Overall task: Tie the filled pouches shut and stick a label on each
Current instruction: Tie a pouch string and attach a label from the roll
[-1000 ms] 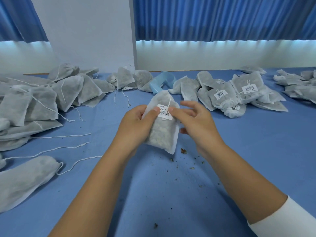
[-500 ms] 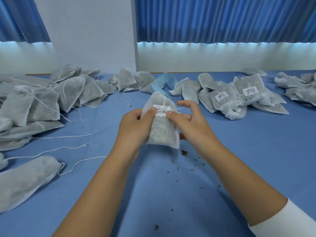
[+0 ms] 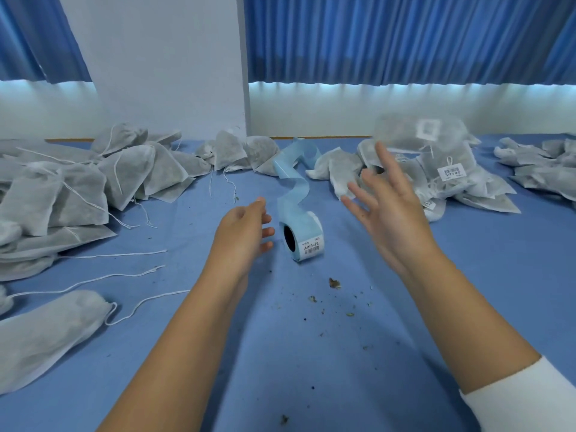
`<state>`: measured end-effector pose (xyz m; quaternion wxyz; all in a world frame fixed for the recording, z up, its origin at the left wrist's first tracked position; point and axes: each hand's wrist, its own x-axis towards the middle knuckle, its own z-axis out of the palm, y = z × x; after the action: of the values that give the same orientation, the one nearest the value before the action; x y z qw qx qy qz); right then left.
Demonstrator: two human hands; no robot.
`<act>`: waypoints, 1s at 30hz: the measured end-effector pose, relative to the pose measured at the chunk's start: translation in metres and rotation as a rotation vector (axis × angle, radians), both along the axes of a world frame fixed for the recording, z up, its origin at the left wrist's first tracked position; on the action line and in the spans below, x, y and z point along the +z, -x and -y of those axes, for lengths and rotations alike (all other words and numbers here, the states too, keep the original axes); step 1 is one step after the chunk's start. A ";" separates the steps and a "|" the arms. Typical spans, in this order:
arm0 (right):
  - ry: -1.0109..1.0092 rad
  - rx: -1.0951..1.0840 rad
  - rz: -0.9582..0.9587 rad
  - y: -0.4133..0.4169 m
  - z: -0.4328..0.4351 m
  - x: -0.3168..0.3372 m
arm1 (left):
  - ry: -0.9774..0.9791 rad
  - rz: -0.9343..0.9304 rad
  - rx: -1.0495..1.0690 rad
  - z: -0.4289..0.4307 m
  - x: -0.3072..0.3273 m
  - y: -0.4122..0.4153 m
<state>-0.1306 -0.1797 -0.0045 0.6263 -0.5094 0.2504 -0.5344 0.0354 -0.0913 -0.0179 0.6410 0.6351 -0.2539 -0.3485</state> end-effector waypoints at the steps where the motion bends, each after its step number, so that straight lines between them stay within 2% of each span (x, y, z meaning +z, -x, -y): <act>1: 0.003 0.006 -0.075 -0.001 0.000 -0.002 | 0.001 0.004 -0.002 0.000 -0.001 0.000; 4: 0.064 0.000 -0.342 -0.015 -0.006 -0.011 | -0.004 0.022 -0.024 0.000 -0.002 -0.002; 7: 0.151 0.007 -0.523 -0.032 -0.014 -0.013 | 0.003 0.041 -0.030 0.000 -0.002 -0.007; 14: 0.436 -0.041 -0.771 -0.107 -0.012 0.014 | 0.009 0.055 0.027 -0.004 0.002 -0.036; 17: 0.533 -0.021 -0.953 -0.154 -0.002 0.013 | -0.016 0.071 0.050 -0.005 0.001 -0.053; 23: 0.515 -0.066 -1.401 -0.221 0.037 -0.023 | -0.081 0.131 0.080 -0.007 -0.007 -0.075; 25: 0.512 -0.093 -1.467 -0.230 0.047 -0.031 | -0.100 0.155 0.058 -0.007 -0.007 -0.078; 30: 0.513 -0.220 -1.487 -0.244 0.055 -0.045 | -0.132 0.179 0.041 -0.006 -0.007 -0.081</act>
<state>0.1138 -0.2347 -0.0496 0.1016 -0.8335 0.5208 -0.1539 0.1162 -0.0857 -0.0251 0.5793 0.7096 -0.2736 -0.2933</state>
